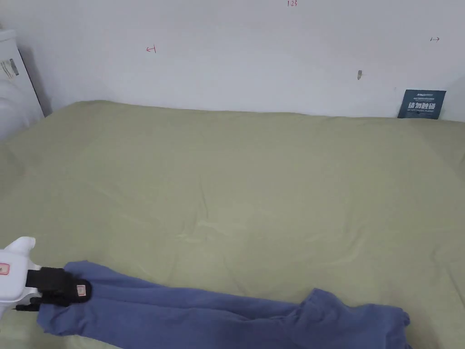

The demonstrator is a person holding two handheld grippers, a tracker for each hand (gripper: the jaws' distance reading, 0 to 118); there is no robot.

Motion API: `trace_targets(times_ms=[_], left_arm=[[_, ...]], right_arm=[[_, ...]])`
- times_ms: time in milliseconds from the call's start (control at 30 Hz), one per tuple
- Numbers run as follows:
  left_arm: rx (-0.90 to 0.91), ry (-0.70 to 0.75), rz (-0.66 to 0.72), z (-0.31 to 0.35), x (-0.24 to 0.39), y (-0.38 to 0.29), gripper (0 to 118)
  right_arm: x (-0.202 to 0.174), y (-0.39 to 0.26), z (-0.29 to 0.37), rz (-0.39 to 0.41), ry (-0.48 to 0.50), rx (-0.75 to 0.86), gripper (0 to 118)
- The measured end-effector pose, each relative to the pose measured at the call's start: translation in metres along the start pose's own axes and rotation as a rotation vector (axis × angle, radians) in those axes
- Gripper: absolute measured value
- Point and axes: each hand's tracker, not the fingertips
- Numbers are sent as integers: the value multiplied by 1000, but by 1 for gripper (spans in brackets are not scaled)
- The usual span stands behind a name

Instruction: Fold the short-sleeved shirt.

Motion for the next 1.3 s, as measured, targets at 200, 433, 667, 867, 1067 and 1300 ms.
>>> trace_targets(times_ms=[200,433,667,867,1067,1300], left_arm=[[-6,62,-247,-14,119,-5,10],[-135,95,-453,-99,217,-42,10],[-183,64,-497,-211,244,-81,116],[-97,-102,-297,-159,214,-57,108],[-81,-91,-201,-143,163,-38,0],[-208,-182,-161,-218,177,-63,0]], right_arm=[[-1,-9,3,-9,12,-9,0],[8,-18,7,-35,14,-26,0],[18,-26,8,-66,-5,-53,0],[24,-27,9,-82,-15,-68,0],[19,-26,3,-83,4,-72,0],[16,-31,0,-85,13,-98,0]])
